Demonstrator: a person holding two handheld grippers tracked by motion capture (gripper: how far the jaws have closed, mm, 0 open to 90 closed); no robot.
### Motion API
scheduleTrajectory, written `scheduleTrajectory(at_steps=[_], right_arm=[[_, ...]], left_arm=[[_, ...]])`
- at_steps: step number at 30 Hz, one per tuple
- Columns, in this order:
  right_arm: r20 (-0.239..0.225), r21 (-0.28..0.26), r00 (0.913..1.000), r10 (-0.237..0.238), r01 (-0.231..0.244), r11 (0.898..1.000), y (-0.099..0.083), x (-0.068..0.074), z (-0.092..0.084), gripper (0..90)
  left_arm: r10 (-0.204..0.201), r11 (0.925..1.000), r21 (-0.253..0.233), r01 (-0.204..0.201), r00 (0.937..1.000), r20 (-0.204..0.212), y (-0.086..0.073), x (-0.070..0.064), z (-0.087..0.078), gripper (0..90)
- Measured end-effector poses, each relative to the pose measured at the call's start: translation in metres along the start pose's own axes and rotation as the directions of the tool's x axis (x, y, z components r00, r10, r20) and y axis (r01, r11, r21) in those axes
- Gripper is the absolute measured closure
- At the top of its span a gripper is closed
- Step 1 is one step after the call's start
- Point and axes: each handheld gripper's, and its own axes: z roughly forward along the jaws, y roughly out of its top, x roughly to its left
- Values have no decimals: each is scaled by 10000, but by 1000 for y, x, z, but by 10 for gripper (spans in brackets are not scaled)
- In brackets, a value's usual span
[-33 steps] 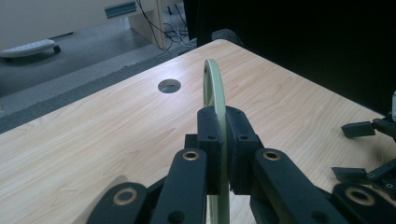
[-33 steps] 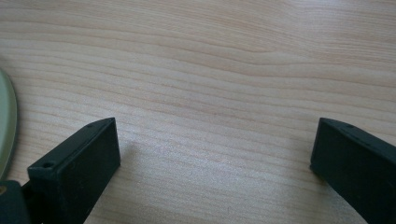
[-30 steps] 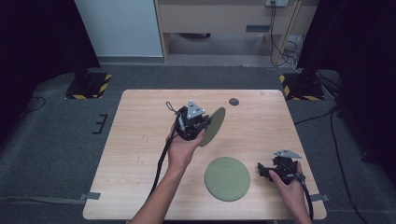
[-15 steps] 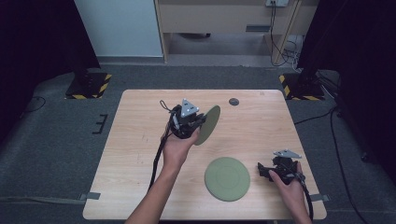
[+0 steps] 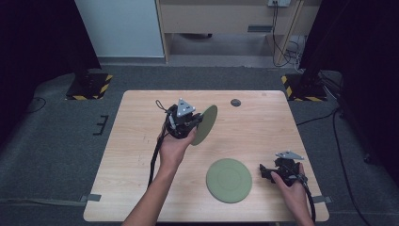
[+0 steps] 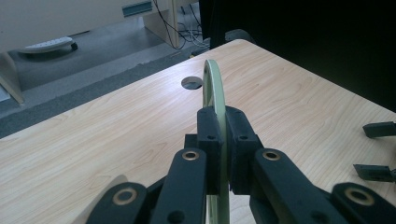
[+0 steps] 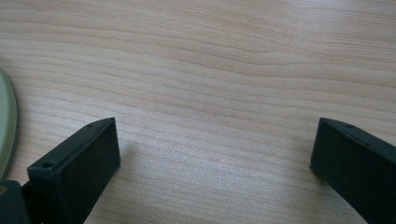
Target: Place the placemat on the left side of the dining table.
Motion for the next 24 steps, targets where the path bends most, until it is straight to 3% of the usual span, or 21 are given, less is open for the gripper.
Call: scheduleTrajectory(at_steps=[24], right_arm=[[3, -10, 10000, -3, 3, 10000, 0, 1, 0, 17]], left_arm=[[-471, 9988, 112, 481, 9960, -754, -17, 35, -11, 858]])
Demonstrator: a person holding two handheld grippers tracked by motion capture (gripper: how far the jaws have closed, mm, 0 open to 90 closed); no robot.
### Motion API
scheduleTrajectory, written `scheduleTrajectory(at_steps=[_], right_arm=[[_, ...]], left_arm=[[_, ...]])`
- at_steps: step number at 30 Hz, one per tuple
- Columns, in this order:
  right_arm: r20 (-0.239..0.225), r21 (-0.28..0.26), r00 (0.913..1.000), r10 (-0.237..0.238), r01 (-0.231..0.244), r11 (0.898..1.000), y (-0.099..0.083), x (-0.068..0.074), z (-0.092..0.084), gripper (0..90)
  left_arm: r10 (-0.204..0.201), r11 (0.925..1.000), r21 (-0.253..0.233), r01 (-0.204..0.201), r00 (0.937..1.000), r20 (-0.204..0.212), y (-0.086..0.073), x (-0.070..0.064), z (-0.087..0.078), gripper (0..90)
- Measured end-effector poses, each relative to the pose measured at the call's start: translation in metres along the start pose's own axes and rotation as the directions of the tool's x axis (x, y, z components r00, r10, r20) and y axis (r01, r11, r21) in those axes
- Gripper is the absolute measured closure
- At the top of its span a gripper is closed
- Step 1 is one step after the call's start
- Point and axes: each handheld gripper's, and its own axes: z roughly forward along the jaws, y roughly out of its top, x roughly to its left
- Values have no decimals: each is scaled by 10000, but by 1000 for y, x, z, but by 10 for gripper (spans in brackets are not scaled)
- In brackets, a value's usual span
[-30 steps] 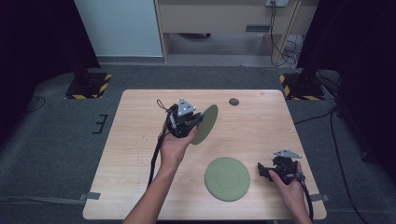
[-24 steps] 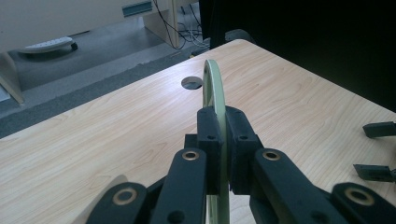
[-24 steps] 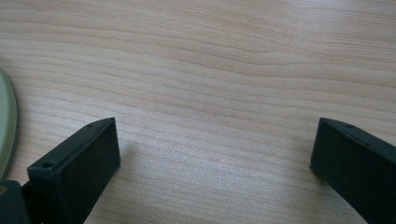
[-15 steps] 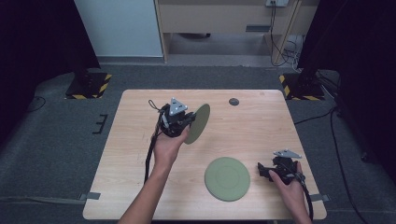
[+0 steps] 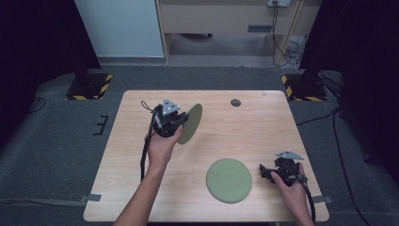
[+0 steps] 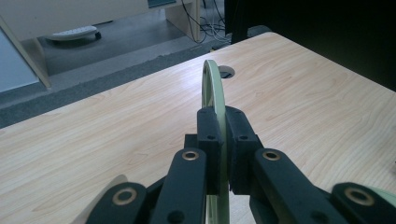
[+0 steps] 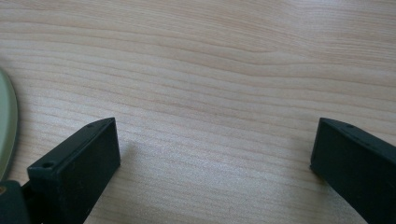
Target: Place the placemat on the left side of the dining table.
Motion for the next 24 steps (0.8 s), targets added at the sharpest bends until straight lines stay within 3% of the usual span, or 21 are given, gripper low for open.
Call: scheduleTrajectory(at_steps=[11, 24], right_arm=[[-12, 16, 10000, 1, -1, 10000, 1, 1, 1, 11], [-97, 16, 9999, -106, 106, 9999, 1, 2, 2, 11]], left_arm=[[-66, 10000, 24, 67, 9997, -231, -2, 15, -5, 859], [-311, 9995, 55, 314, 9981, -537, -17, 33, -15, 859]])
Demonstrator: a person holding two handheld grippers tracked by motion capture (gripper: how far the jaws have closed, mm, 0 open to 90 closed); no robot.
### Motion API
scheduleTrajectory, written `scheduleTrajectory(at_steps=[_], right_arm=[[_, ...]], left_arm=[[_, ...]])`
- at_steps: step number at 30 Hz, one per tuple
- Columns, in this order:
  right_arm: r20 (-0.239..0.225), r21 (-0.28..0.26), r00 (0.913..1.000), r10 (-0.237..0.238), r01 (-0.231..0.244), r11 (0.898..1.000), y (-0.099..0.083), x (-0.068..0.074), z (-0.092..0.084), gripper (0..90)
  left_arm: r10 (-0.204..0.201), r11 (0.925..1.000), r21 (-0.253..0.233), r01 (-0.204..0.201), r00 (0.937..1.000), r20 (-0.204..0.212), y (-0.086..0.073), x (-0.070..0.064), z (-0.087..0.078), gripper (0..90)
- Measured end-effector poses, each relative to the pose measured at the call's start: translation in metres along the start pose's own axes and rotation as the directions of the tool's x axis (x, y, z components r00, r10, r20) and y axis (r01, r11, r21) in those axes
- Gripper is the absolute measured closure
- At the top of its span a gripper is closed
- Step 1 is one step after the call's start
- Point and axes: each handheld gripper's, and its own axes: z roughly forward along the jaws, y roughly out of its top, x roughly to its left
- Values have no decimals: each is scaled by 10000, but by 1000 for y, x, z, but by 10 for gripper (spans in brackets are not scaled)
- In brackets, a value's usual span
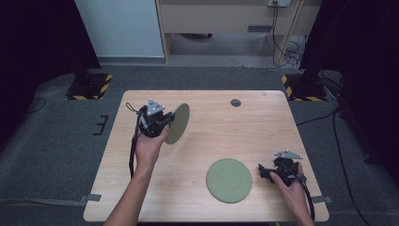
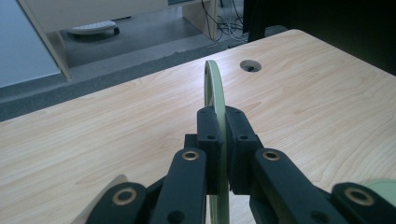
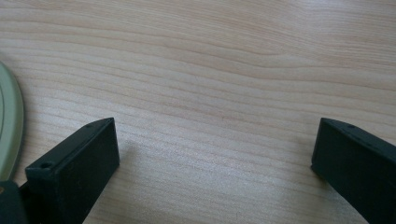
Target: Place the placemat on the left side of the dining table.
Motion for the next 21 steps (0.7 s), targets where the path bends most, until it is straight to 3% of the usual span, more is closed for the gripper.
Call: scheduleTrajectory(at_steps=[7, 11, 21], right_arm=[[-43, 1, 10000, -36, 36, 10000, 0, 1, 0, 11], [-60, 14, 10000, -6, 7, 10000, 0, 2, 0, 11], [-90, -17, 9999, -127, 127, 9999, 0, 2, 0, 11]], left_arm=[[-54, 9999, 93, 55, 9999, -95, -6, 6, 0, 858], [107, 9995, 308, -99, 9996, -264, -9, 7, 0, 859], [-80, 9994, 328, 90, 9994, -323, -18, 14, 1, 859]])
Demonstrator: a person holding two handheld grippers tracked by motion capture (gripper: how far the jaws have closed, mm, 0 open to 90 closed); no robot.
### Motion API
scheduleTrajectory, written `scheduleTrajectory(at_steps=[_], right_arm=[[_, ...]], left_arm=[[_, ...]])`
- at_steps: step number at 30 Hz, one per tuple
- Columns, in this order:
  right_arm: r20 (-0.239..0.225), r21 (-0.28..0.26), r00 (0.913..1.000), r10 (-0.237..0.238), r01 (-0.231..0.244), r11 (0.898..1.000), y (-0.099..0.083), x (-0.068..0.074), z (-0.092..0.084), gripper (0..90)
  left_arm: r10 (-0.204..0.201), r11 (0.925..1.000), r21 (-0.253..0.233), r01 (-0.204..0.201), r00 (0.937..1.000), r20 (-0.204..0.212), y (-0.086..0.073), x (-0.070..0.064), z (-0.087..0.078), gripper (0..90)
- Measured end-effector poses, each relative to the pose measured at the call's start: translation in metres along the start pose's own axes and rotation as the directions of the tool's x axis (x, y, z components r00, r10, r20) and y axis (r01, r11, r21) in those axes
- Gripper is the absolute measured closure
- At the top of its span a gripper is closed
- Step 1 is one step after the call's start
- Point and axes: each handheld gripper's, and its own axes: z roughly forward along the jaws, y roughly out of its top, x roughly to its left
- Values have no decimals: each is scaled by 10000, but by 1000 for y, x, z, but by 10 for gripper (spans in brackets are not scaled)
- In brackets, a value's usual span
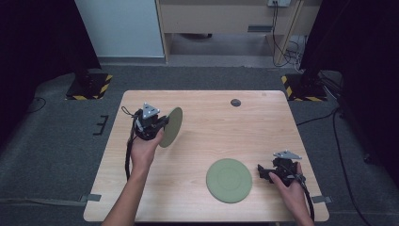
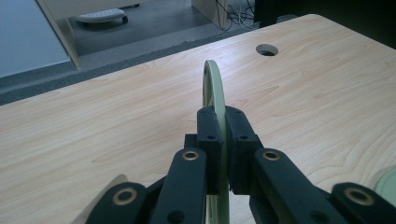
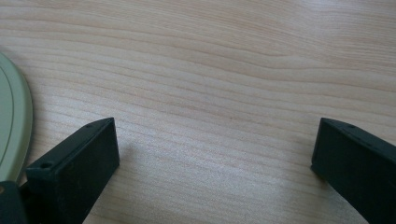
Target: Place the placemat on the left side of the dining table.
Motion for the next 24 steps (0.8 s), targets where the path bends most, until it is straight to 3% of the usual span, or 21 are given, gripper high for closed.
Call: scheduleTrajectory(at_steps=[16, 24], right_arm=[[-42, 16, 10000, 0, 0, 10000, 0, 2, 0, 11], [-78, 15, 10000, -32, 32, 10000, 0, 4, 0, 11]], left_arm=[[-430, 9991, 60, 431, 9990, -143, -22, 19, -7, 859], [-698, 9976, -38, 697, 9966, -428, -29, 31, -13, 858]])
